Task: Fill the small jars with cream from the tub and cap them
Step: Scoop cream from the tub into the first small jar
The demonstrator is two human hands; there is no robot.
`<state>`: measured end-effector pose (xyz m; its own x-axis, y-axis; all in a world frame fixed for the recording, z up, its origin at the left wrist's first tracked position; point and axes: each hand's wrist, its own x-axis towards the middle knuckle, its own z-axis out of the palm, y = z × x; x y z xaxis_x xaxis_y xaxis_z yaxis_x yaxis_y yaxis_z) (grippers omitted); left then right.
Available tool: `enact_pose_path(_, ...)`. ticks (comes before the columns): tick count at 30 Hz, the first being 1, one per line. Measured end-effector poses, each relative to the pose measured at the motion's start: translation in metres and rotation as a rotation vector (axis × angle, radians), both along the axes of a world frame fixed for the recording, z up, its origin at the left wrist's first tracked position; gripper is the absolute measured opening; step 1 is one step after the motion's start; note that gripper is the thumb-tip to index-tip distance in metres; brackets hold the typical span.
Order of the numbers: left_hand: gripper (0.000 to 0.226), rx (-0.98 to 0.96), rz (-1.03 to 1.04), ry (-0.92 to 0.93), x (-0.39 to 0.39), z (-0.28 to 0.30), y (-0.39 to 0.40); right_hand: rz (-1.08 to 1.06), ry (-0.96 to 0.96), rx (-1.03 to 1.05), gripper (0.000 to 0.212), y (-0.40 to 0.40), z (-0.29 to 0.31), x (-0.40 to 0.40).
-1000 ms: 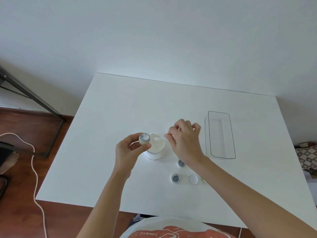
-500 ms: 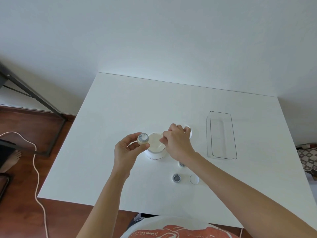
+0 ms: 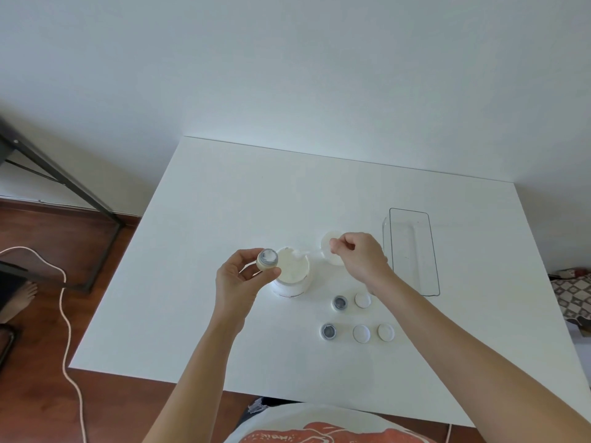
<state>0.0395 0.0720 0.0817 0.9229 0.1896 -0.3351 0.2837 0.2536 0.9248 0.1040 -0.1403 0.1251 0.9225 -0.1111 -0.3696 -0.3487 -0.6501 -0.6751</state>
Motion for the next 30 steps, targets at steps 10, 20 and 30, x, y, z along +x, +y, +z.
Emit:
enact_pose_path(10,0.037,-0.007,0.008,-0.039,0.003,-0.001,-0.009,0.047,-0.224,0.08,0.027,0.022,0.033,-0.014)
enact_pose_path(20,0.034,-0.023,0.008,-0.042,0.004,0.003,-0.01,0.31,-0.832,-0.252,0.019,0.031,0.02,-0.03)
enact_pose_path(30,0.031,-0.059,0.006,-0.047,0.003,0.006,-0.007,0.558,-1.236,-0.512,0.011,0.016,0.012,-0.037)
